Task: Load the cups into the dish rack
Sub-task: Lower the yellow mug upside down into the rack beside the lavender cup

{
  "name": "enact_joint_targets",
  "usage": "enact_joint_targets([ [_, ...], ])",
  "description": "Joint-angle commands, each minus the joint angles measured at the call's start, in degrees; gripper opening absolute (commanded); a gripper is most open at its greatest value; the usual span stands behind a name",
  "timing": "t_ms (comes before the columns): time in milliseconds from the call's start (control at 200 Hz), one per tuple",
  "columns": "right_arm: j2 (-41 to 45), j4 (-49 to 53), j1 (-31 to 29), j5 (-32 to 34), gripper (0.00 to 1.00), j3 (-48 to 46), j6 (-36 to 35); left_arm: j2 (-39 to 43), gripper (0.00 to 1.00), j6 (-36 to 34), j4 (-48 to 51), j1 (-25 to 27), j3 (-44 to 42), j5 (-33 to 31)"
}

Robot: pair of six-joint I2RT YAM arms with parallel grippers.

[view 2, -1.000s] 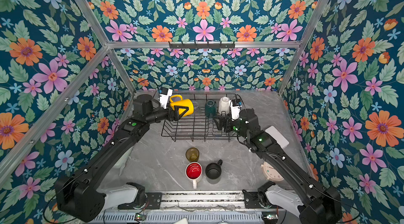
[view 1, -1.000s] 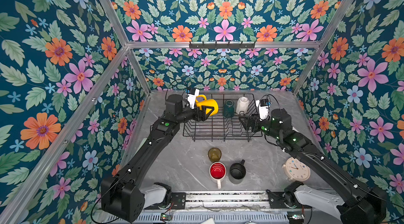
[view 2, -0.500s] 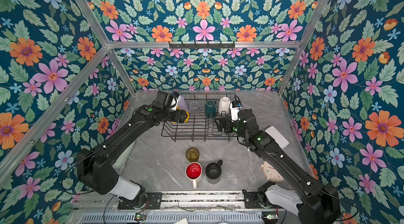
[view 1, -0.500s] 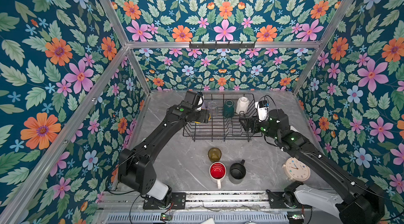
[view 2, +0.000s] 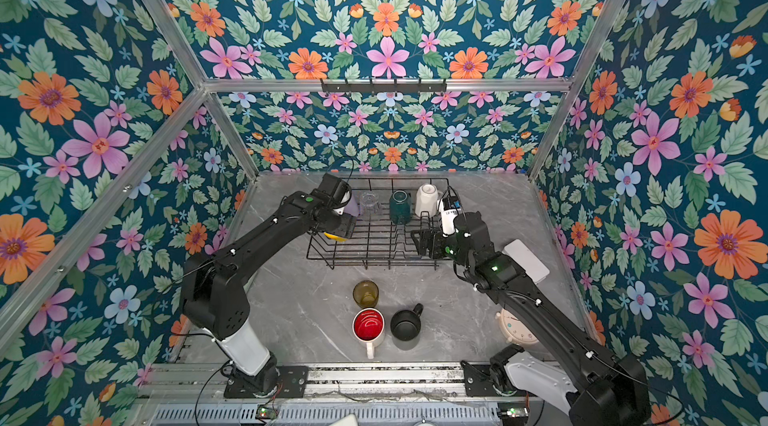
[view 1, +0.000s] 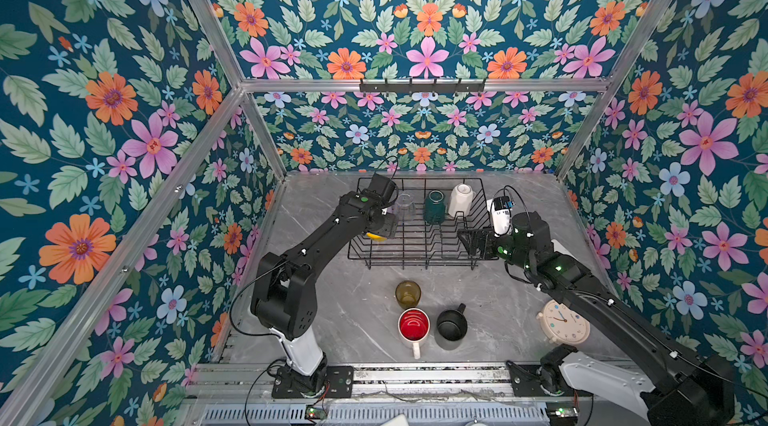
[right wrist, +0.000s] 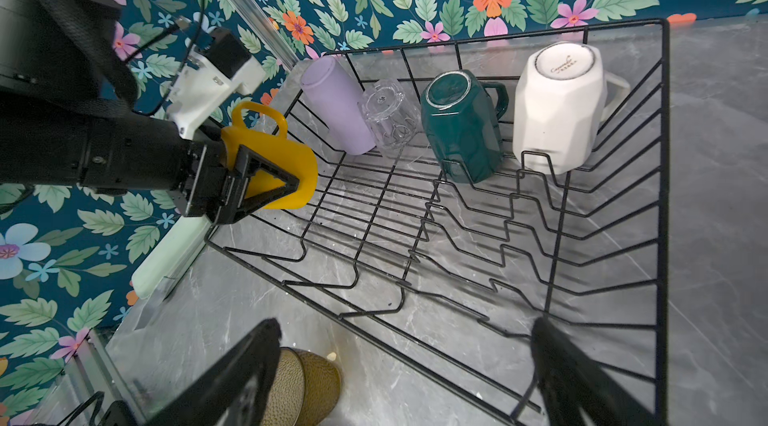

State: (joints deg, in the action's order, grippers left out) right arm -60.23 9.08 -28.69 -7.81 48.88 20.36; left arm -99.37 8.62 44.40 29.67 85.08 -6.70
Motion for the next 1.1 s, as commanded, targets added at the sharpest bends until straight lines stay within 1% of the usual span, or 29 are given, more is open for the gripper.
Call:
enact_joint_targets([
  [0, 0.7, -0.6, 0.0, 0.3, 0.93, -0.5, -0.3, -1.1, 0.00, -0.9, -0.3, 0.0, 0.4, -3.0],
  [225, 0.8, 0.2, 0.1, -0.2, 0.93, -0.6, 0.3, -4.4, 0.00, -1.4, -1.3, 0.0, 0.7, -0.6],
  [505, 0.5, 0.4, 0.1, -0.5, 0.93, -0.4, 0.3, -7.6, 0.00, -1.5, -1.7, 0.0, 0.7, -0.3],
  [685, 0.7, -0.1, 0.1, -0.2, 0.93, -0.8, 0.3, -8.9, 0.02, -1.4, -1.9, -0.2, 0.7, -0.2],
  [825, 0.3, 0.6, 0.1, -1.0, 0.93, -0.2, 0.4, -9.8, 0.13, -1.2, -2.0, -0.3, 0.6, 0.7],
  [910, 0.9, 0.3, 0.1, -0.3, 0.93, -0.9, 0.6, -10.1, 0.20, -1.0, -1.9, -0.5, 0.5, 0.5],
  [990, 1.2, 0.2, 0.1, 0.1, 0.93, -1.4, 0.5, -10.1, 0.36, -0.8, -2.0, -0.6, 0.2, 0.5],
  [1095, 1.1, 0.8, 0.2, -0.3, 0.93, -1.0, 0.5, -9.8, 0.52, -0.5, -2.2, -0.7, -0.4, 0.8],
])
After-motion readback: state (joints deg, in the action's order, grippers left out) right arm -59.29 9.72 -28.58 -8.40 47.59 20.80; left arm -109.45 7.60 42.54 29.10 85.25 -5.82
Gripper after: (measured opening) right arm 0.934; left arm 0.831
